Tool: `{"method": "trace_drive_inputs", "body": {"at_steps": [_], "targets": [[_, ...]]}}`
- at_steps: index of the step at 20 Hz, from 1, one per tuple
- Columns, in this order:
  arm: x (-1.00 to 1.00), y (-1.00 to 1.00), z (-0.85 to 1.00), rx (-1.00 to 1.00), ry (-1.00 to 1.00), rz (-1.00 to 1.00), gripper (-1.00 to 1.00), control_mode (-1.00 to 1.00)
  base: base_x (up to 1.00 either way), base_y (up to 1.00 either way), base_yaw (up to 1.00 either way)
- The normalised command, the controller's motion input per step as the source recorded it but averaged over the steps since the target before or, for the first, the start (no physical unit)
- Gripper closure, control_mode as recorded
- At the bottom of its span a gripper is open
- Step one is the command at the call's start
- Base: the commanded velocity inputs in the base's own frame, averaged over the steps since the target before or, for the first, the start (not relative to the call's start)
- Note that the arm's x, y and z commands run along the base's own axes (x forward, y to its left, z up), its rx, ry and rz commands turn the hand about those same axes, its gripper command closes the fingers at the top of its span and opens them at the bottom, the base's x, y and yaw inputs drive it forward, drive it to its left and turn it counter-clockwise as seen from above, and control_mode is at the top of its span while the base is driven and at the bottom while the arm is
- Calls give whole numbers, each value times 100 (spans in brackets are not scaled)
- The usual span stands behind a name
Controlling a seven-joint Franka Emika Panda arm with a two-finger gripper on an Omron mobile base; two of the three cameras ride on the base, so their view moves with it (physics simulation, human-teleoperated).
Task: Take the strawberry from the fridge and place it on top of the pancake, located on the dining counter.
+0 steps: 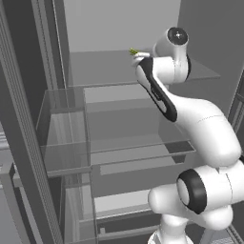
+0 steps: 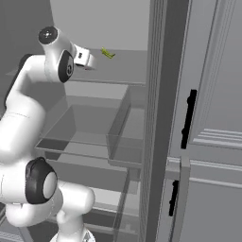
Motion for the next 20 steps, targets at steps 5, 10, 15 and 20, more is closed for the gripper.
{"method": "trace_drive_inputs", "body": {"at_steps": [5, 10, 15, 20], "targets": [[44, -13, -1, 0, 12, 0, -100, -100, 0, 0, 0], [36, 0, -13, 0, 3, 0, -100, -100, 0, 0, 0], [28, 1, -17, 0, 0, 0, -100, -100, 0, 0, 0], [19, 2, -28, 0, 0, 0, -100, -100, 0, 0, 0]]}}
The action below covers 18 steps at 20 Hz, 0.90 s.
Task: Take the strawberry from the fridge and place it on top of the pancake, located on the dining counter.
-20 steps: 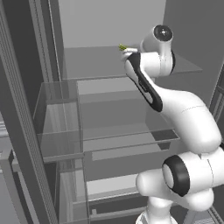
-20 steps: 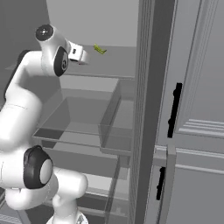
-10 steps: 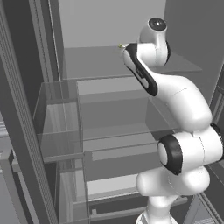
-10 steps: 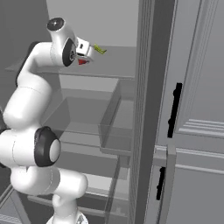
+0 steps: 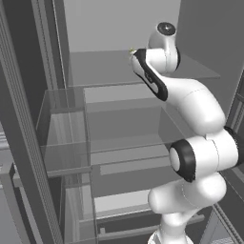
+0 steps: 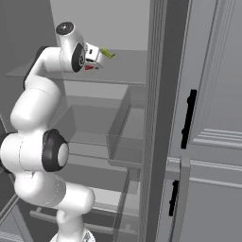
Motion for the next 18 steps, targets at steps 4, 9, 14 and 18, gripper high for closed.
{"method": "trace_drive_inputs", "body": {"at_steps": [4, 9, 14, 18], "targets": [[21, 0, -28, 0, -1, 0, -100, -100, 0, 0, 0], [23, 0, -10, 0, -4, 0, -100, -100, 0, 0, 0], [4, 0, -9, 0, 0, 0, 100, -100, 0, 0, 0], [0, 0, -7, 0, -1, 1, 100, -100, 0, 0, 0]]}}
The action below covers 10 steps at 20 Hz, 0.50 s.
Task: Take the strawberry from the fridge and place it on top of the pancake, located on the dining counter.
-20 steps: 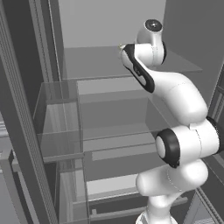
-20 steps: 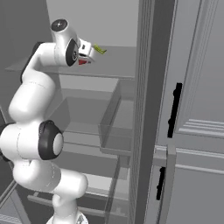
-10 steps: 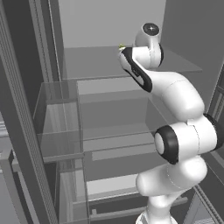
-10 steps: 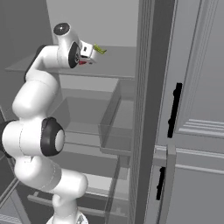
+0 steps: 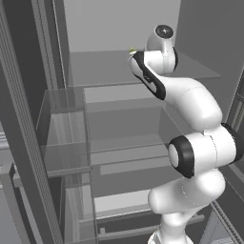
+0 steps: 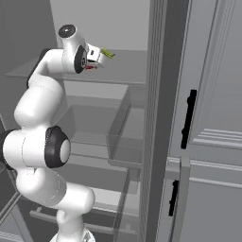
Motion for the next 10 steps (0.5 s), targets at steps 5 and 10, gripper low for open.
{"method": "trace_drive_inputs", "body": {"at_steps": [5, 10], "targets": [[-24, 1, -12, 0, -17, 6, 100, -100, 0, 0, 0], [-32, 1, -10, 0, -28, 2, 100, -100, 0, 0, 0]]}}
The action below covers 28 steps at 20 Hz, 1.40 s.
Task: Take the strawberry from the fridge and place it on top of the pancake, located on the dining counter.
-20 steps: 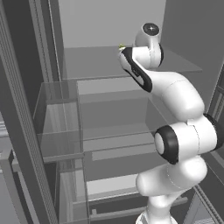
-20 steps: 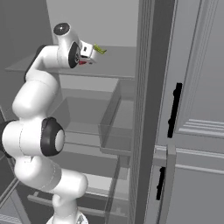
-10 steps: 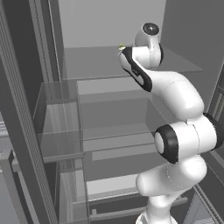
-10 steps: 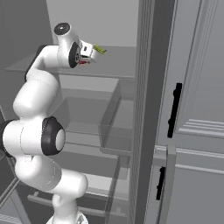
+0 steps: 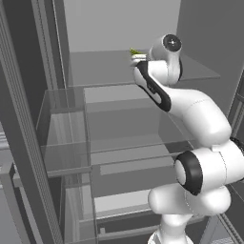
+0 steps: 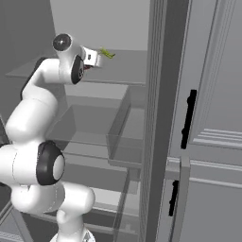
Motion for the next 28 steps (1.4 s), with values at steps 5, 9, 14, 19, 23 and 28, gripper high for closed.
{"method": "trace_drive_inputs", "body": {"at_steps": [5, 9, 14, 19, 23, 28], "targets": [[-69, 0, 29, 0, -10, -3, 100, -100, 0, 0, 0], [-100, 0, 48, 0, 1, -6, 100, -100, 0, 0, 0], [-100, 0, 8, 0, 8, 0, 100, -100, 0, 0, 0], [-100, -1, -49, 0, 10, 6, 100, -100, 0, 0, 0], [-100, -6, -62, 0, 15, 6, 100, -100, 0, 0, 0], [-100, -3, -59, -4, 36, 0, 100, -100, 0, 0, 0]]}}
